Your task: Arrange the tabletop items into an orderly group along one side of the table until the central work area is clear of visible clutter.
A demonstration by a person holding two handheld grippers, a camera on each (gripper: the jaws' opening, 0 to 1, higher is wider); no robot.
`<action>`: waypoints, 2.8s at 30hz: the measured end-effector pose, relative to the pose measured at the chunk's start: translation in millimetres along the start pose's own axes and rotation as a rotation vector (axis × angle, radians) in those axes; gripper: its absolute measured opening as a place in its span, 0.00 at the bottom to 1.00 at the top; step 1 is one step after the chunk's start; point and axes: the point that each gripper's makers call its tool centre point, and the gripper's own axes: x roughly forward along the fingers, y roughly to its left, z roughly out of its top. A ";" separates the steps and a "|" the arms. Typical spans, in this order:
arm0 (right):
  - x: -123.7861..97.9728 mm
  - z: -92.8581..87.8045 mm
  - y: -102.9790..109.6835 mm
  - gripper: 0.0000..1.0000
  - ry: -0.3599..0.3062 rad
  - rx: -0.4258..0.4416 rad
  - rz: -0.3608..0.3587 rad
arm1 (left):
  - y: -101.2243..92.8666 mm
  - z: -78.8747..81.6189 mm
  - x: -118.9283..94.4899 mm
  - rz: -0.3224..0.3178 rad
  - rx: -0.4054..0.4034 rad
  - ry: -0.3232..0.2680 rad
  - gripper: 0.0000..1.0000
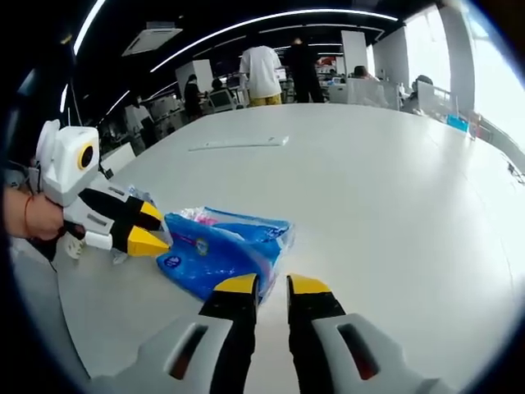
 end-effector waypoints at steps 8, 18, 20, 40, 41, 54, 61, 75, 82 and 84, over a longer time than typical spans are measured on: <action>-2.7 0.9 -0.1 0.13 -0.001 0.003 -0.008 | 0.9 3.8 -3.7 0.000 0.009 -0.011 0.17; -5.8 5.9 0.0 0.15 -0.007 0.001 -0.020 | 3.9 10.5 -9.7 0.001 0.016 -0.030 0.22; -5.5 6.1 -0.7 0.16 -0.010 0.003 -0.021 | 4.0 12.4 -10.2 0.000 0.018 -0.040 0.25; -11.5 15.6 -0.2 0.19 -0.026 -0.002 -0.036 | 5.9 24.7 -19.1 -0.001 0.033 -0.084 0.43; -11.5 15.7 -0.1 0.20 -0.026 0.000 -0.035 | 6.7 25.0 -19.9 0.002 0.034 -0.085 0.43; -15.0 20.6 2.4 0.24 -0.040 -0.003 -0.044 | 10.2 31.8 -30.8 0.005 0.027 -0.113 0.51; -16.8 24.4 7.8 0.32 -0.049 -0.007 -0.045 | 12.0 31.8 -36.7 0.005 0.020 -0.119 0.55; -18.8 33.6 22.5 0.41 -0.063 -0.016 -0.036 | 19.7 34.1 -55.4 0.014 0.017 -0.142 0.57; -19.5 37.9 31.9 0.46 -0.068 -0.023 -0.030 | 21.8 32.9 -63.1 0.015 0.011 -0.149 0.59; -19.5 38.4 32.3 0.47 -0.069 -0.022 -0.030 | 21.9 32.4 -65.5 0.012 0.011 -0.150 0.59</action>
